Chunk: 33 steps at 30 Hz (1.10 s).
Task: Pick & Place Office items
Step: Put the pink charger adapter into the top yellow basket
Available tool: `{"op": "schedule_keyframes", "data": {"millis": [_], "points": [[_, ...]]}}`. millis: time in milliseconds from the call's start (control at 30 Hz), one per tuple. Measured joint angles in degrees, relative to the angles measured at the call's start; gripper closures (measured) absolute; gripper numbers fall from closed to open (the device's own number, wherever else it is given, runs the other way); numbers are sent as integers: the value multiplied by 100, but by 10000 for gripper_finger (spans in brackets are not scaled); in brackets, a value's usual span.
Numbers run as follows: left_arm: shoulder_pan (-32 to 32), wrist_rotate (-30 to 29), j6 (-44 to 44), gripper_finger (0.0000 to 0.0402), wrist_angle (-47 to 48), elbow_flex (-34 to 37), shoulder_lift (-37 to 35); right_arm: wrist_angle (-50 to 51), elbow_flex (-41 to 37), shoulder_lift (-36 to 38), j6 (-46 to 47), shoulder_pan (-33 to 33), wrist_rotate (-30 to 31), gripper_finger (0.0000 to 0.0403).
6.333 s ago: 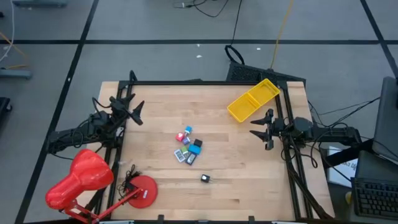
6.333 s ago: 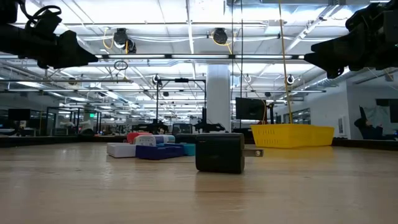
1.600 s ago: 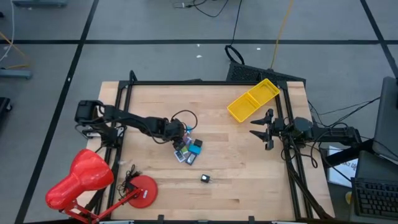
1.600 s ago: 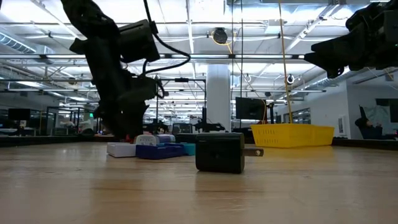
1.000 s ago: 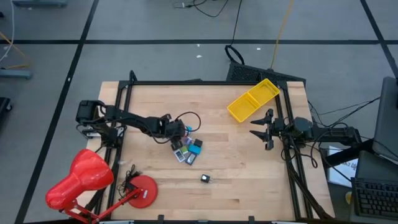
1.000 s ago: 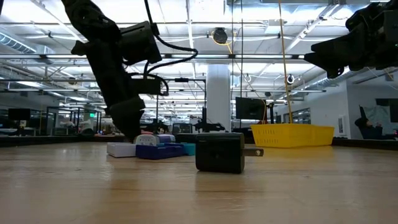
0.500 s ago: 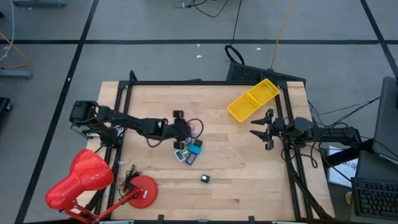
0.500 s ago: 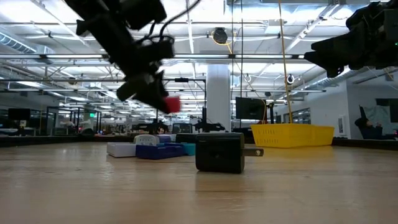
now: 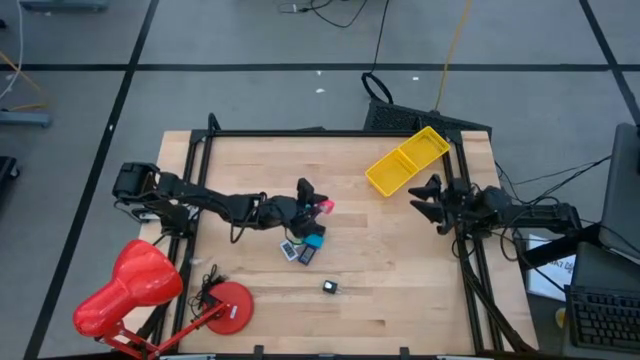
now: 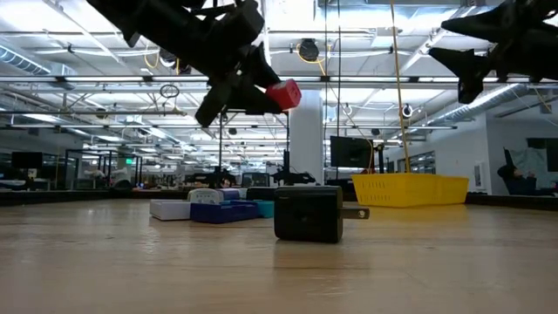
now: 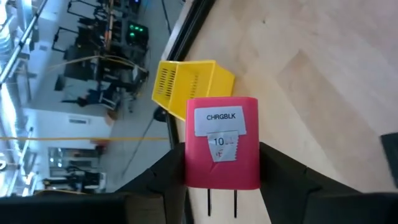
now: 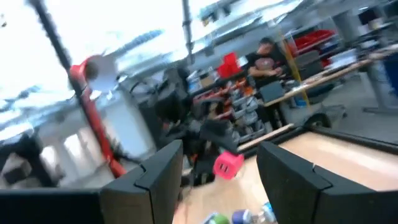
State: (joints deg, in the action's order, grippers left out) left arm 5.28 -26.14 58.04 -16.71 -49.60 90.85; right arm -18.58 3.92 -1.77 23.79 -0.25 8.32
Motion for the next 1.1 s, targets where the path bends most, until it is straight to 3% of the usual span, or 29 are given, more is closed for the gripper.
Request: {"op": "schedule_keyframes", "data": {"millis": [133,300,467,600,733,933,1100], "points": [[-13,-251,207,243,-121,0,0,-213,-113,-594,353,0,554,206],[-90,-244,226,235,-239,0,2,-1210,-310,-2110,1240,1,1068,206],[-118,-248,315,240,-454,0,0,-2665,-305,-3889,1588,0,1150,206],[-118,-247,565,243,-596,2,2,-3709,5,-5180,1230,2,1107,206],[-118,-276,676,240,-782,0,2,-3869,697,-6292,440,2,776,206],[-118,-600,770,238,-715,0,2,-3841,1893,-7640,-693,64,-382,206],[-100,-697,782,243,-734,0,2,-3816,2760,-8449,-761,144,-537,206]]}}
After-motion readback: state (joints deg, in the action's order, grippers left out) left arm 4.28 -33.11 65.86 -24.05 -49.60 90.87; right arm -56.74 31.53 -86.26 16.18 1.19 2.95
